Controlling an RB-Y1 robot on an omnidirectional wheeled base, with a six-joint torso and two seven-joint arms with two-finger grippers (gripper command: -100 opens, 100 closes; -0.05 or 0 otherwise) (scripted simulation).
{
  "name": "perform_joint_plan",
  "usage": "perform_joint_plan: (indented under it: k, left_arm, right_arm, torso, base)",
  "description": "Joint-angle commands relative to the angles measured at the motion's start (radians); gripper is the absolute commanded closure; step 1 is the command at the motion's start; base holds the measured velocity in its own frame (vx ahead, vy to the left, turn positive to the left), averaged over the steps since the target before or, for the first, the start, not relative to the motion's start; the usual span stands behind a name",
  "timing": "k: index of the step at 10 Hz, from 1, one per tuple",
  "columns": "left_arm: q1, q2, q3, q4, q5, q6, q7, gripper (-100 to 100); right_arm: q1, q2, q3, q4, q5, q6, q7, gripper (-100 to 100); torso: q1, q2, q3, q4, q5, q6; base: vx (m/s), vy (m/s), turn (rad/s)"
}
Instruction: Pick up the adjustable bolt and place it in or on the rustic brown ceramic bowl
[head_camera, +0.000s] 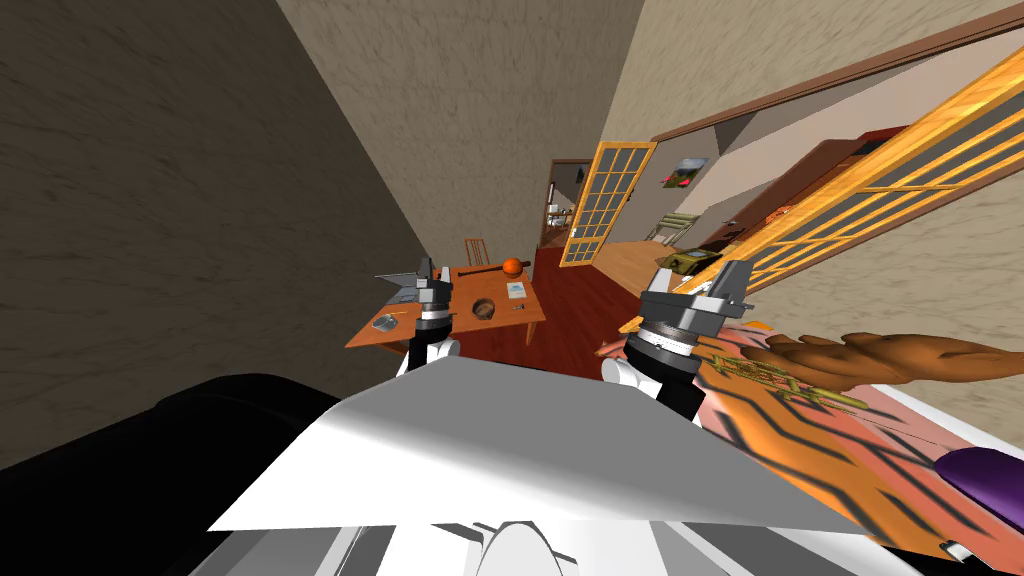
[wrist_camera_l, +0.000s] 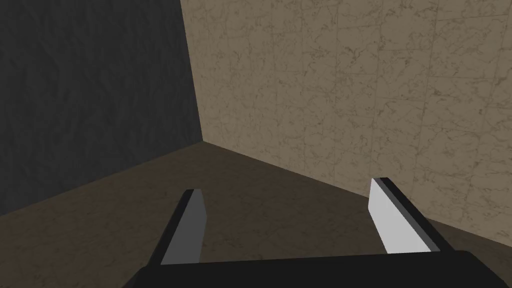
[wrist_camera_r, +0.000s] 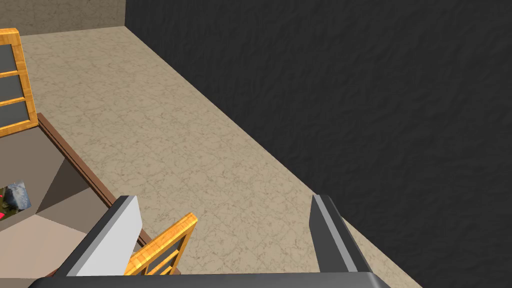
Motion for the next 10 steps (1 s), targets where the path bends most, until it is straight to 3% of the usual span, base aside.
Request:
perform_joint_plan:
  k: [1, 10]
  left_arm:
    - [-0.014, 0.030, 0.004, 0.029, 0.005, 0.029, 0.004, -100]
    - [-0.105, 0.142, 0.031, 0.241, 0.036, 0.228, 0.035, -100]
  right_arm:
    - [0.000, 0.000, 0.000, 0.000, 0.000, 0.000, 0.000, 0]
    - [0.000, 0.000, 0.000, 0.000, 0.000, 0.000, 0.000, 0]
  torso:
    - [0.000, 0.000, 0.000, 0.000, 0.000, 0.000]
    - [-0.009, -0.001, -0.001, 0.000, -0.002, 0.000]
  base:
    - [0.017, -0.061, 0.020]
    - [0.019, -0.139, 0.036]
